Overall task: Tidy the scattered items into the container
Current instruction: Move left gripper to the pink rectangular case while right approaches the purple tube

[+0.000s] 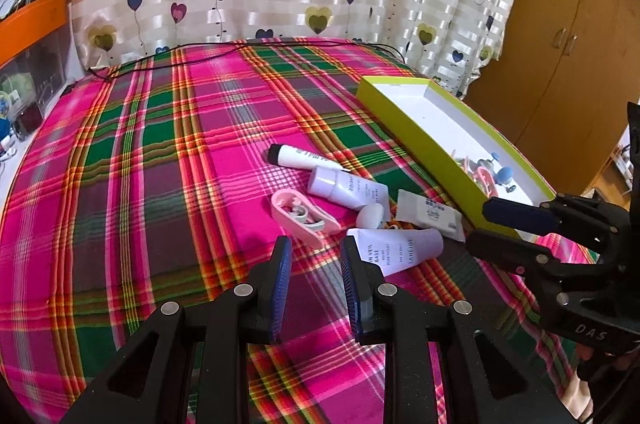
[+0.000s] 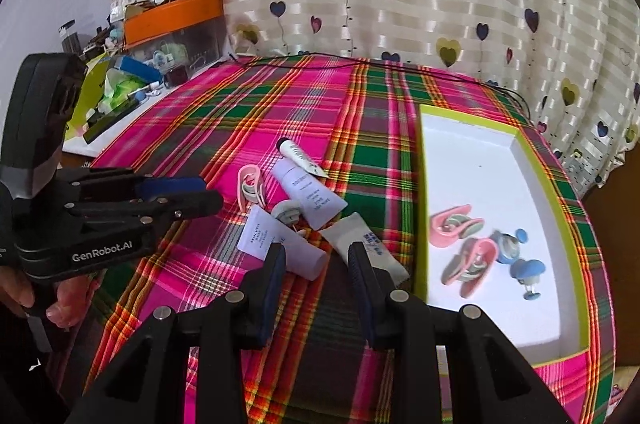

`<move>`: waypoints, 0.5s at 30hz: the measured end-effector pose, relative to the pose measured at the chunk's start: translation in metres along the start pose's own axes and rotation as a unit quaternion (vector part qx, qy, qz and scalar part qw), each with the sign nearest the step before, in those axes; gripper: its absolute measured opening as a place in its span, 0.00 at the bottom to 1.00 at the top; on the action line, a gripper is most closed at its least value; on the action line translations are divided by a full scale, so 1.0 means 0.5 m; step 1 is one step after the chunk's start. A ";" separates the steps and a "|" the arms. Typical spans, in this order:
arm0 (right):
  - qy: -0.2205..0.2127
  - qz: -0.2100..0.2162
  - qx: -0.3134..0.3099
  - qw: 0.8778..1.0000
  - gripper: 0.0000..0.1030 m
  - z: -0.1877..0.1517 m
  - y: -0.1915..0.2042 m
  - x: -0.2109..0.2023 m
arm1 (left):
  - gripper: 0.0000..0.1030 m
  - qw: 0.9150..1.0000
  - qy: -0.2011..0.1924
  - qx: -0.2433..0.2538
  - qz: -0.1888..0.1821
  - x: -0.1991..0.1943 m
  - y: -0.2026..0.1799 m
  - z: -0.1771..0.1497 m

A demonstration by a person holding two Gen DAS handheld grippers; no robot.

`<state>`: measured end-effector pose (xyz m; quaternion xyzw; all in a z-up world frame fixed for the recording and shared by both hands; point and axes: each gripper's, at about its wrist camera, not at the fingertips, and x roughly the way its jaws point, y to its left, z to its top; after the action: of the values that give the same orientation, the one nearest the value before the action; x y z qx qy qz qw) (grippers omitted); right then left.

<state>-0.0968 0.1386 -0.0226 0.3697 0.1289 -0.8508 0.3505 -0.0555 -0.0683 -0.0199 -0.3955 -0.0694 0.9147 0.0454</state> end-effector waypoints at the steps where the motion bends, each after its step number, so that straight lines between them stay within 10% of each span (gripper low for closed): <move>1: 0.003 0.002 -0.003 1.000 0.32 0.001 0.002 0.005 | 0.25 1.000 0.000 -0.001 0.000 0.000 0.003 0.000; 15: 0.031 0.023 -0.044 0.998 0.36 0.009 0.024 0.061 | 0.25 1.000 0.003 -0.022 -0.001 0.003 0.039 -0.002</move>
<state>-0.1058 0.1125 -0.0407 0.3828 0.1687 -0.8239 0.3823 -0.0562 -0.0872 -0.0250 -0.3987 -0.0895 0.9120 0.0374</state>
